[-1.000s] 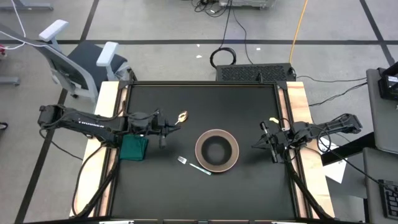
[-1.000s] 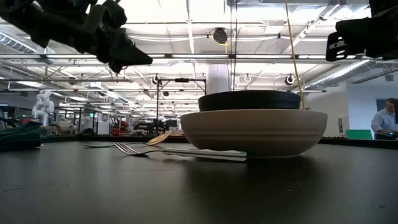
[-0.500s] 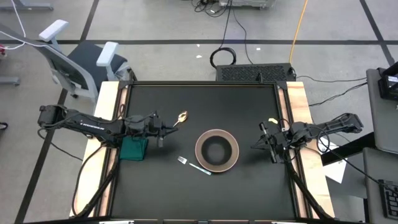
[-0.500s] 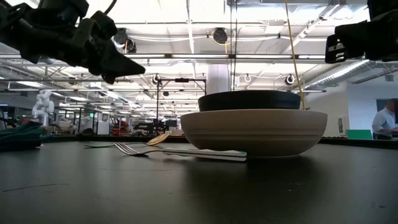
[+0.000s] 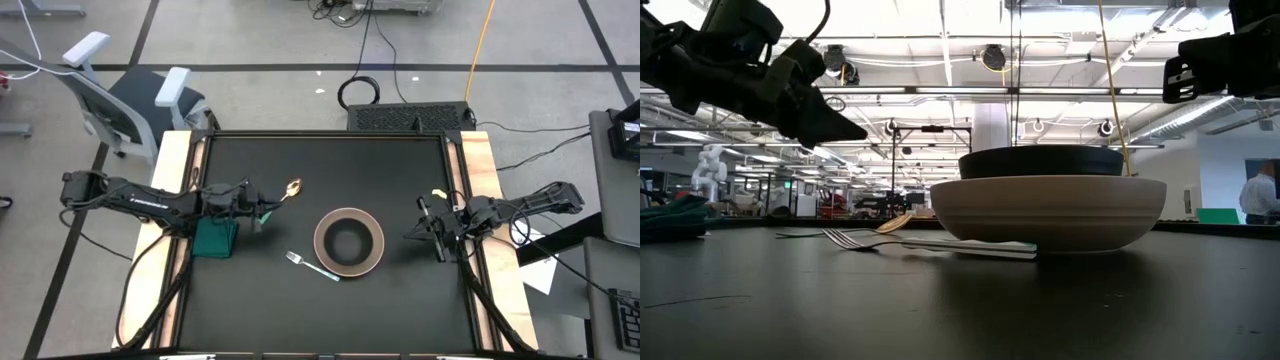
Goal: Set table place
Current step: Put the fork to the right of the plate
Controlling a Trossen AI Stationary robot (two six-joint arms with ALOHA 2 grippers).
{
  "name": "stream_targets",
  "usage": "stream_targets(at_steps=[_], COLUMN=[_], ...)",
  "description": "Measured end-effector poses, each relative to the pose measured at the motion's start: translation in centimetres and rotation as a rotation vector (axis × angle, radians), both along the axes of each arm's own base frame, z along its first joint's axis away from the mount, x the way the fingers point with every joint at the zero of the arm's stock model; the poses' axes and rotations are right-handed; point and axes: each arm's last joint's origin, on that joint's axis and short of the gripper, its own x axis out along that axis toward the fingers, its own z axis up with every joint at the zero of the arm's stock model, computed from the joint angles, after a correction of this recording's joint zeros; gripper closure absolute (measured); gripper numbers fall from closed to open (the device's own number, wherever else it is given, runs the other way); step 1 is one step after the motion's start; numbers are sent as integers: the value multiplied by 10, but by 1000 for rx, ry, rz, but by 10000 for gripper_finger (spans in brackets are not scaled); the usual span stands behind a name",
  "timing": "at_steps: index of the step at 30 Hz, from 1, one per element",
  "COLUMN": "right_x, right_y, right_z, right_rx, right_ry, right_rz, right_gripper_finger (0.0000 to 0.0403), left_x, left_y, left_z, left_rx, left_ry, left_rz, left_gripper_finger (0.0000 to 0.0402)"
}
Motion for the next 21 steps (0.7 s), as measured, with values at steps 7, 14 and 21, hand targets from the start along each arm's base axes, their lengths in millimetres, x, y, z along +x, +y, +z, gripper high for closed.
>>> stream_targets(at_steps=[7, 14, 21], right_x=[0, 0, 1], right_y=[0, 0, 0], right_z=[0, 0, -1], right_rx=[0, 0, 54], right_ry=[0, 0, 31], right_rz=[0, 0, 3], right_gripper_finger=[403, 403, 403], left_x=[-1, -1, -1], left_y=[4, 3, 3], left_z=[-1, -1, -1], left_rx=[-36, -33, -38], left_ry=[0, 0, 0], left_rz=[-18, -21, -46], left_gripper_finger=[400, 398, 382])
